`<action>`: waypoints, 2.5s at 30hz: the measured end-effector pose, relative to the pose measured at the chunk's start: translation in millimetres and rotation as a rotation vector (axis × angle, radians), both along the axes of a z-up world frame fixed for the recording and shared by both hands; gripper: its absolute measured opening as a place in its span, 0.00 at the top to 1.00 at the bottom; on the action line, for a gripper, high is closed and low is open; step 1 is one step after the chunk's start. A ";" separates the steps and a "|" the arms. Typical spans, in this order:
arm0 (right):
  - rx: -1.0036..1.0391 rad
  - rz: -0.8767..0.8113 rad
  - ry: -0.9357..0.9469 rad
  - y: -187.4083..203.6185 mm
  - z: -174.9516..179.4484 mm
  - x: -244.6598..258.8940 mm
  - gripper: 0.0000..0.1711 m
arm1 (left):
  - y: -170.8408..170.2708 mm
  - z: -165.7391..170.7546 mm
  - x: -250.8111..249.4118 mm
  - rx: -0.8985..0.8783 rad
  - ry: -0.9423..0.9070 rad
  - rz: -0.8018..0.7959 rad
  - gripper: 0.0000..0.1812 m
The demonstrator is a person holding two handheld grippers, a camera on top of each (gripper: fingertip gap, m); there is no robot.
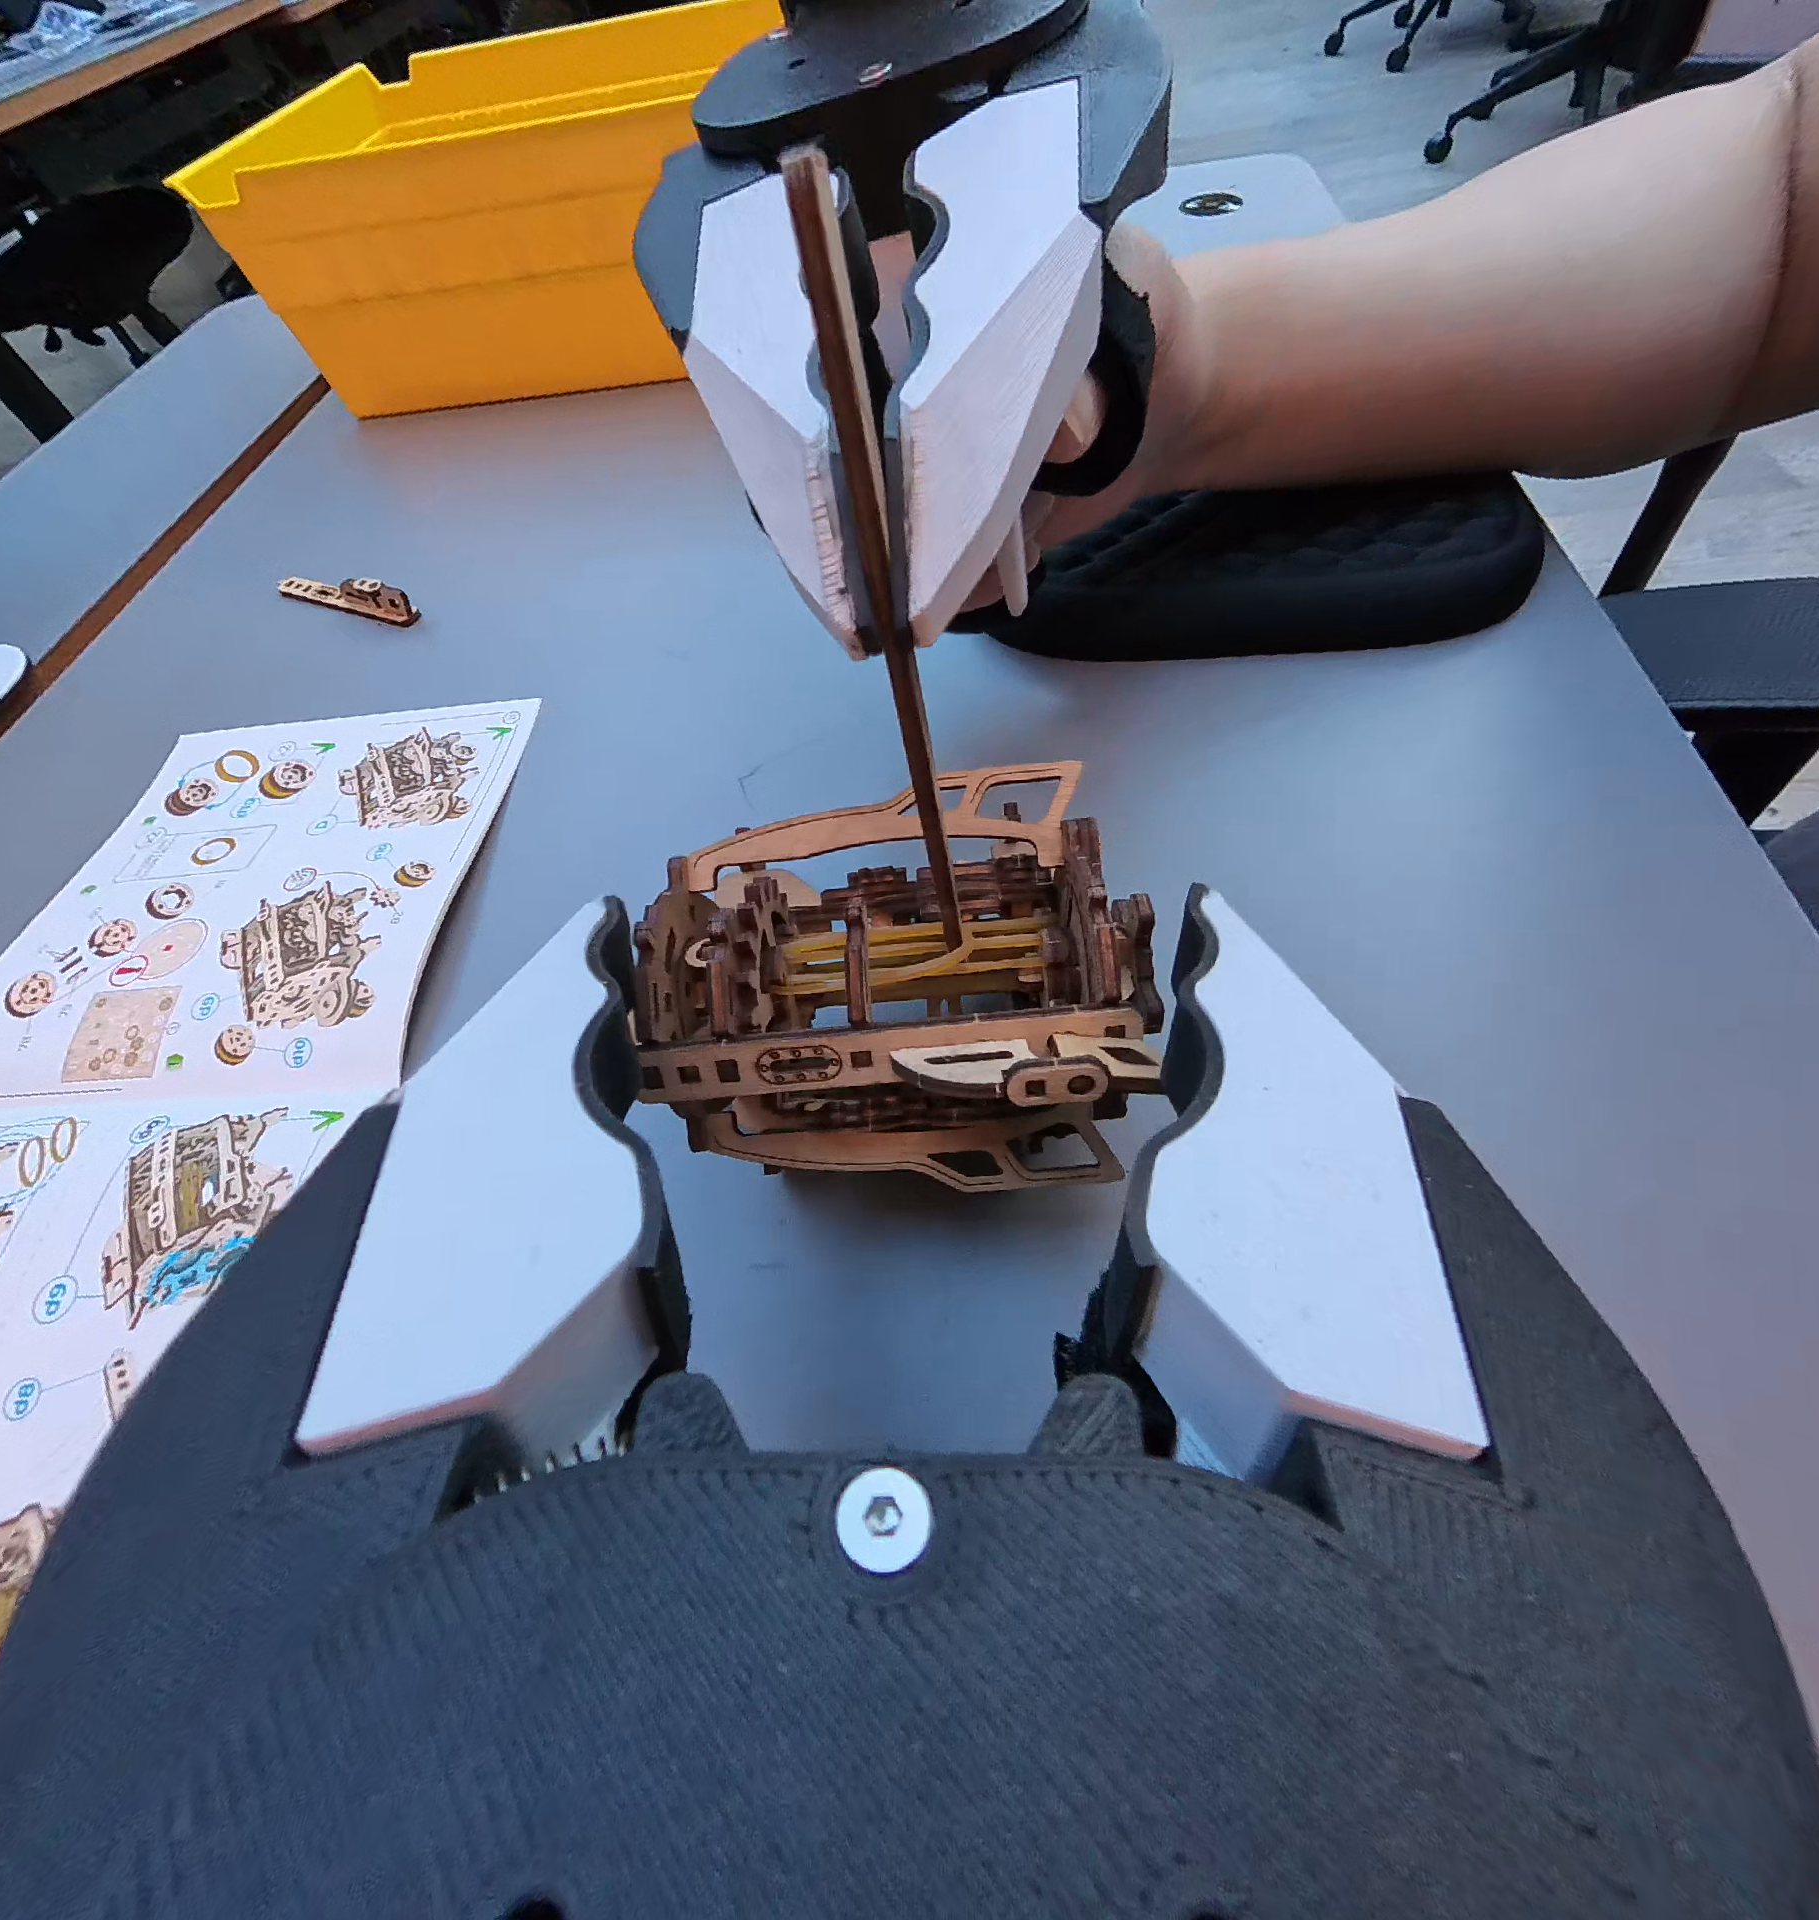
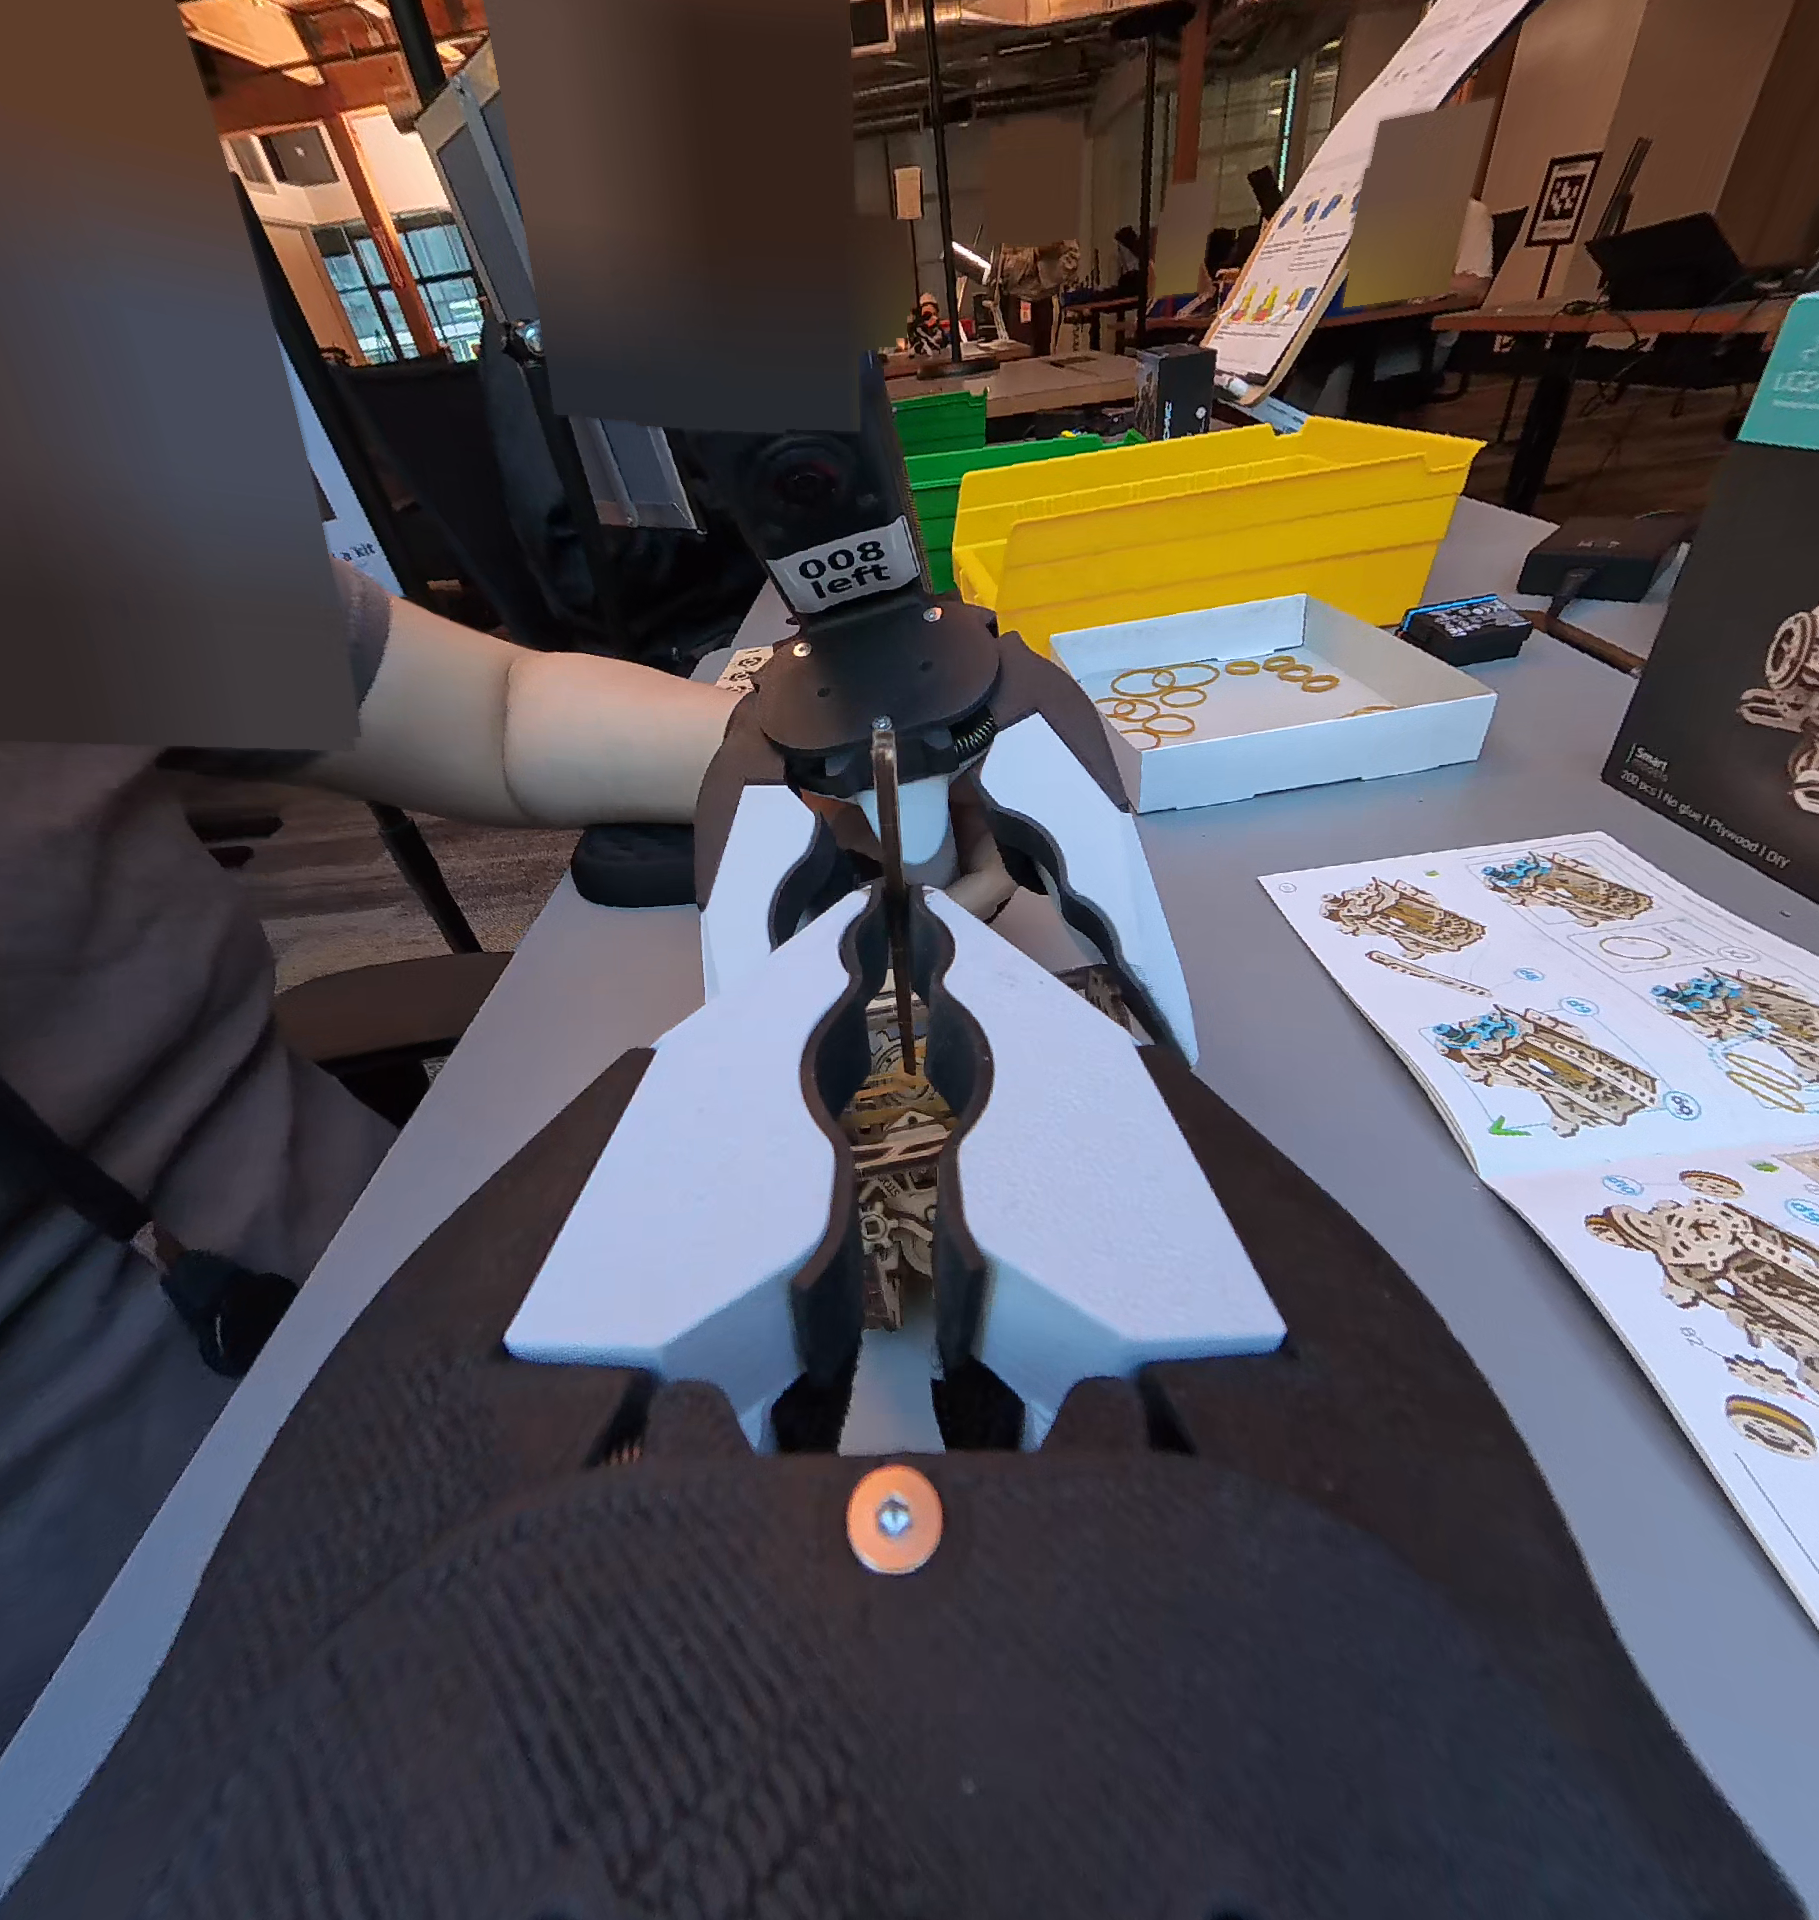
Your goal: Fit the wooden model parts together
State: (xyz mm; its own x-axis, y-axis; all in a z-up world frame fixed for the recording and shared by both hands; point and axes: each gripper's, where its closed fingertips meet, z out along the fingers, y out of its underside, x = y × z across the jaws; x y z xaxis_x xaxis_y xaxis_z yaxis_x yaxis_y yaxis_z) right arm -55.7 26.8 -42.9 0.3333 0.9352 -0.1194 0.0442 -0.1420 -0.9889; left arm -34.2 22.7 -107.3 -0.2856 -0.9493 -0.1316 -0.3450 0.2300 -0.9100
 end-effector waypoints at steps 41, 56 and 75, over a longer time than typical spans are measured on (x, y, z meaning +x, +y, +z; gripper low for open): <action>-0.059 0.062 0.063 4.0 1.5 7.0 1.00 | -21.5 30.5 -18.2 0.137 -0.070 0.136 0.76; -0.047 0.066 0.024 5.2 -0.1 9.4 1.00 | -15.7 13.6 -12.2 0.224 -0.029 0.408 0.85; -0.022 0.163 -0.008 2.4 2.9 5.4 1.00 | -9.8 7.7 -14.7 0.376 0.264 0.117 0.84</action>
